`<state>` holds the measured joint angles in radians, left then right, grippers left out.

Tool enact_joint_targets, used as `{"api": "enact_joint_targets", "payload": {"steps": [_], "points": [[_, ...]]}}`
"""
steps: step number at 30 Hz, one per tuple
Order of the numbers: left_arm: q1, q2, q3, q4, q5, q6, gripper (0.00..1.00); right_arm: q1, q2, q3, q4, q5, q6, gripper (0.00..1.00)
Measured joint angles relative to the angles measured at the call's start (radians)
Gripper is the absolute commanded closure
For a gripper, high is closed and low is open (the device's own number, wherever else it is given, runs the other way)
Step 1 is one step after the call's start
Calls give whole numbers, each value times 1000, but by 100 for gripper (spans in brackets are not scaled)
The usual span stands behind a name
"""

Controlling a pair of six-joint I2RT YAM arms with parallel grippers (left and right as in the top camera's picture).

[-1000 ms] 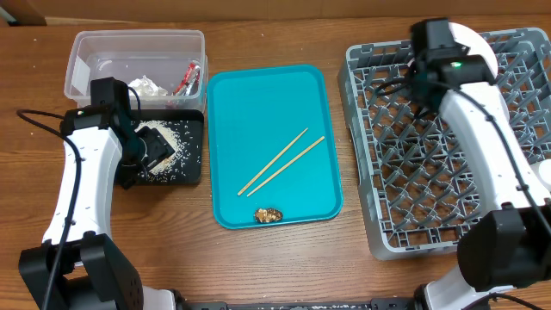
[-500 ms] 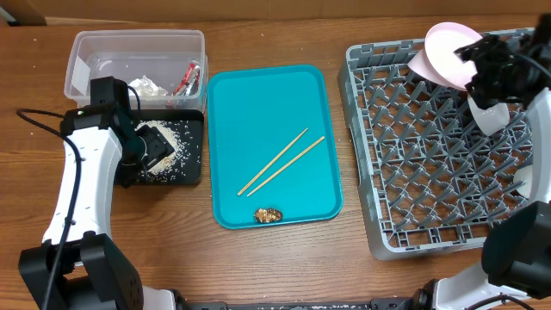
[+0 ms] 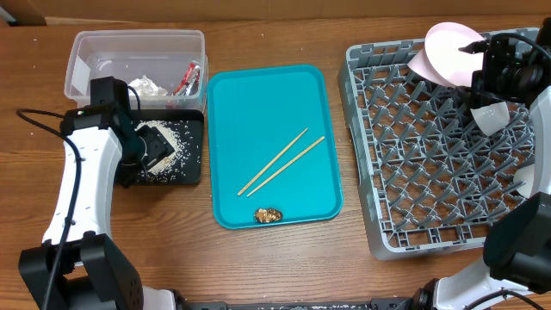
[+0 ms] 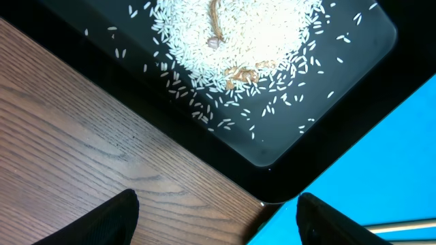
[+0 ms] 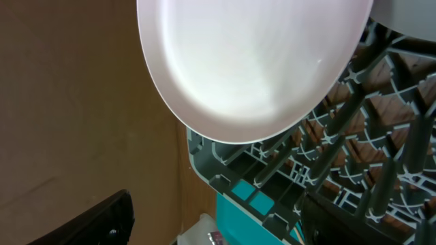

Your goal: Sort waste into correct bins and load items into the dishwasher

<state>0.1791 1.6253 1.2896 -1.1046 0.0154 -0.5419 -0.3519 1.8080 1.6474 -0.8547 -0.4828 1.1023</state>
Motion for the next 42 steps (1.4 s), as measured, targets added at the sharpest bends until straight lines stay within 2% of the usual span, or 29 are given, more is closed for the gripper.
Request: {"api": "enact_joint_targets", "payload": {"steps": [12, 29, 42], "points": [[0, 0, 0, -3, 0, 3, 24, -1, 0, 0, -24, 46, 68, 16], [0, 0, 0, -3, 0, 3, 23, -1, 0, -1, -80, 129, 76, 15], [0, 0, 0, -3, 0, 21, 23, -1, 0, -63, -32, 192, 96, 13]]}}
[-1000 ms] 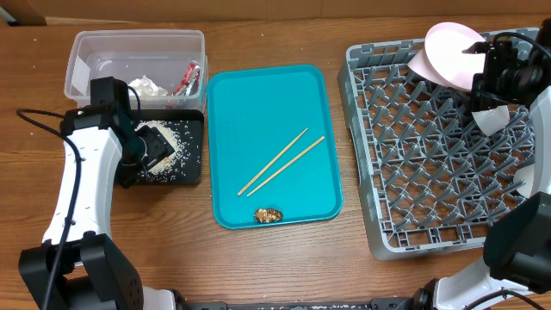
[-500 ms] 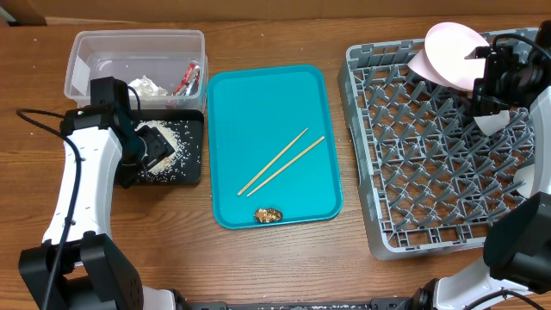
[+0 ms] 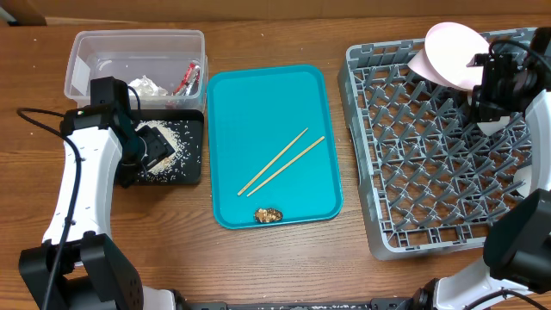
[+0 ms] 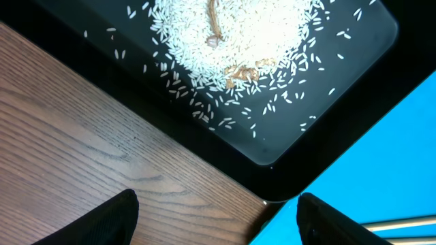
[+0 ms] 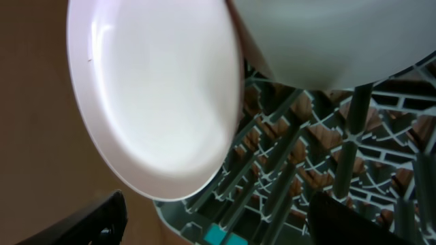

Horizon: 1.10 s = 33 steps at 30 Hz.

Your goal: Sort waste into correct bins and load items into the dishwasher

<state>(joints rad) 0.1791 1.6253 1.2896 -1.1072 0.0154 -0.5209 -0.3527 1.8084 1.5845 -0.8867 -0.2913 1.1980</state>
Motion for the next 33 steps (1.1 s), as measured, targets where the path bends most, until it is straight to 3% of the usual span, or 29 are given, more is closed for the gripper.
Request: {"api": "enact_joint_targets", "payload": {"steps": [6, 22, 33], "points": [[0, 0, 0, 0, 0, 1, 23, 0, 2, -83, 166, 4, 20, 13], [0, 0, 0, 1, 0, 1, 23, 41, 70, -87, 223, 51, 29, 15], [0, 0, 0, 3, 0, 1, 23, 54, 71, -87, 228, 124, 29, 24]]}}
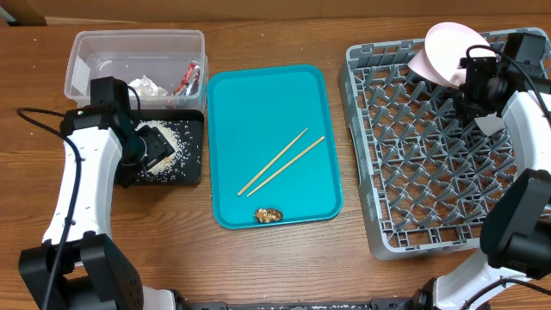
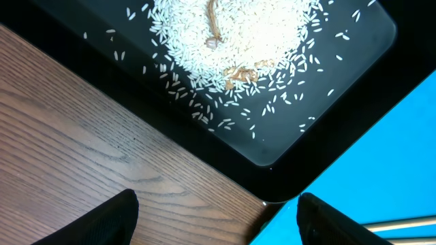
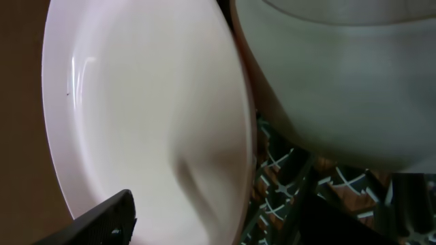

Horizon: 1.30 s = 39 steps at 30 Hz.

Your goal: Sort waste into correct bins and load items into the dishwasher

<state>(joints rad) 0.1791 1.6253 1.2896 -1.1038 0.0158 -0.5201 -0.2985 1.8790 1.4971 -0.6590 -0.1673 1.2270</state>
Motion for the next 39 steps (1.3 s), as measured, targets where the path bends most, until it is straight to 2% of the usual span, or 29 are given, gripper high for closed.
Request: {"api": "enact_joint_targets", "payload": {"steps": [6, 9, 15, 19, 31, 35, 39], "points": [[0, 0, 0, -1, 0, 0, 23, 5, 42, 0, 2, -12, 0, 41], [0, 0, 0, -8, 0, 0, 23, 6, 52, -2, 6, -12, 0, 46], [0, 0, 0, -8, 0, 0, 24, 4, 52, -12, 3, -11, 0, 67], [0, 0, 0, -15, 0, 0, 24, 4, 52, -16, 9, -10, -1, 70], [0, 0, 0, -16, 0, 0, 24, 4, 52, -16, 43, -16, -6, 73], [0, 0, 0, -16, 0, 0, 23, 5, 52, -16, 74, -29, -12, 86], [0, 0, 0, -16, 0, 0, 24, 6, 52, -16, 72, -42, -20, 89]]}}
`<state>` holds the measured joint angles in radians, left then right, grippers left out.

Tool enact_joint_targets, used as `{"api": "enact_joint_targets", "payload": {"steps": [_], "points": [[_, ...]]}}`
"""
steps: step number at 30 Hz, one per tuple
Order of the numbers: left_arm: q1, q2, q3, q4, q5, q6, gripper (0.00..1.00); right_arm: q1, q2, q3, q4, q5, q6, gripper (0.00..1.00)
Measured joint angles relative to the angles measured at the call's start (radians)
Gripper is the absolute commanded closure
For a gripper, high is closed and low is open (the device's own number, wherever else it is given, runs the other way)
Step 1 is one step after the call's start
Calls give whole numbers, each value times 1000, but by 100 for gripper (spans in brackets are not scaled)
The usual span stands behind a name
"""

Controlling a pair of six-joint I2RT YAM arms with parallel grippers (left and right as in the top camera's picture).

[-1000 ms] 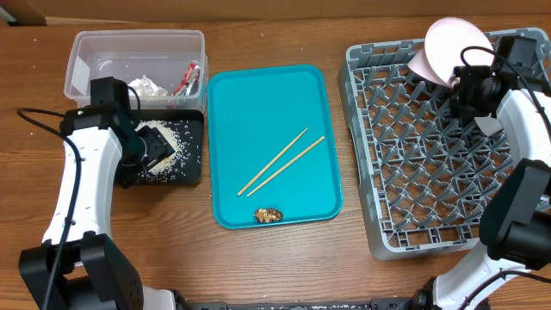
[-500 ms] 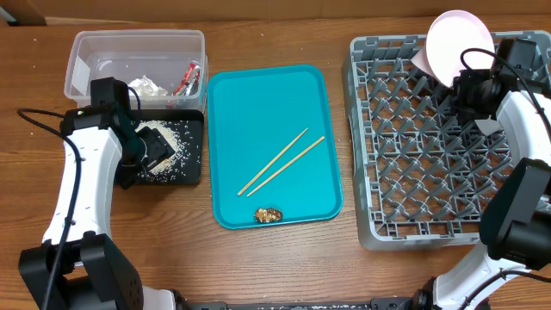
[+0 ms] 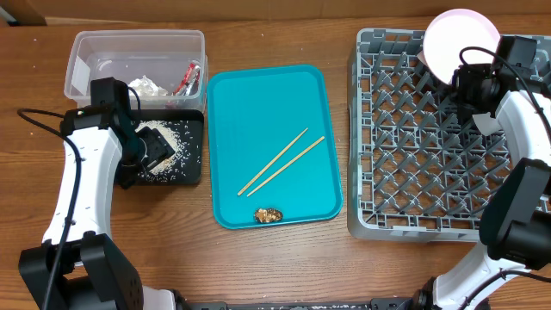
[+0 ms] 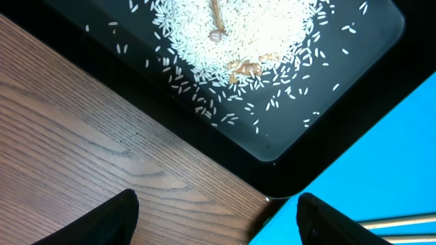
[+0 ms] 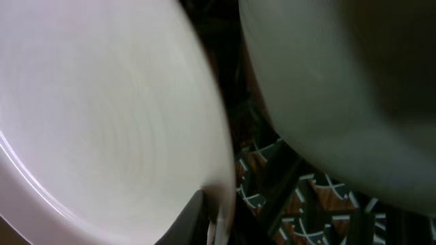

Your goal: Sort waste into correct bins and load items into the dishwasher

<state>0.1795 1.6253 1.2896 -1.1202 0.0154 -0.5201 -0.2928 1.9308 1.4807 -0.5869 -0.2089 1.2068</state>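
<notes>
A pink plate (image 3: 461, 39) stands on edge at the far left corner of the grey dish rack (image 3: 413, 164). My right gripper (image 3: 466, 80) is at its lower rim. In the right wrist view one dark finger (image 5: 196, 219) lies against the plate (image 5: 102, 116) and the jaws pinch the rim. A pale bowl (image 5: 327, 88) sits just to the right. My left gripper (image 4: 214, 207) hangs open over the wood, by the corner of the black tray of rice (image 4: 272, 88). Two chopsticks (image 3: 280, 162) and a food scrap (image 3: 268, 214) lie on the teal tray (image 3: 258, 95).
A clear plastic bin (image 3: 129, 52) holding wrappers stands at the back left, behind the black tray (image 3: 191, 164). The rack fills the right side of the table, its near edge close to the table front. Both arms' cables run nearby.
My right gripper, open beside the plate before, is now shut on the plate's rim. The plate stands more upright, and the rack has swung square to the table and shifted. The left arm barely moved.
The plate leaned on the rack's far left corner with my right gripper open by it. The gripper was then closer to the plate at each moment, still open. Now it grips the rim and the rack sits square. The left gripper stayed open over the black tray's corner.
</notes>
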Motion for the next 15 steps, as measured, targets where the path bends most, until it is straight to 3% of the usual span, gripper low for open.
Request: {"api": "enact_joint_targets", "payload": {"steps": [10, 15], "points": [[0, 0, 0, 0, 0, 0, 24, 0, 0, 0, -6, -16, -14, 96], [0, 0, 0, -2, 0, 0, 24, -1, -18, 0, -16, -16, -110, 96]]}}
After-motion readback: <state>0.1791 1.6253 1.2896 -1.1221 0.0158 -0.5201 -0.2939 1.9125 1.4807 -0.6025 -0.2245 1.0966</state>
